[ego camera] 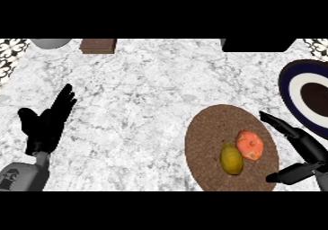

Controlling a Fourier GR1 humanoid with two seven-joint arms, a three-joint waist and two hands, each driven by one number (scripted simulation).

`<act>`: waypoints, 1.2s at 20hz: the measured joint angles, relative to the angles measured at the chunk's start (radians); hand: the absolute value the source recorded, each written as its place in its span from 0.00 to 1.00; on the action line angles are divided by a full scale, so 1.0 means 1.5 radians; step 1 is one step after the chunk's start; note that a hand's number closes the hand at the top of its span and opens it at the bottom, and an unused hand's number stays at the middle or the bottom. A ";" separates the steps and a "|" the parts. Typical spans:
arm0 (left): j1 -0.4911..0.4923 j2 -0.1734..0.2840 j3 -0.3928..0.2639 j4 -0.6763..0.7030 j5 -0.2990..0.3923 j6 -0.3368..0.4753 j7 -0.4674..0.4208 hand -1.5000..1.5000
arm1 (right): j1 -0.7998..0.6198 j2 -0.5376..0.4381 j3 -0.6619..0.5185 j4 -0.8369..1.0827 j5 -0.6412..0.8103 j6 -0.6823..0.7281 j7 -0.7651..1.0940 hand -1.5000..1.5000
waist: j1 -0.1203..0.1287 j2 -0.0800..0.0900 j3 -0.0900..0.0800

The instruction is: Pick the lemon from the placemat and place it in the plate

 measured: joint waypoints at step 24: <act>-0.022 -0.049 0.056 0.006 -0.062 -0.040 0.037 0.50 | -0.043 0.006 0.078 -0.136 0.265 0.054 0.264 0.00 | 0.001 -0.001 0.000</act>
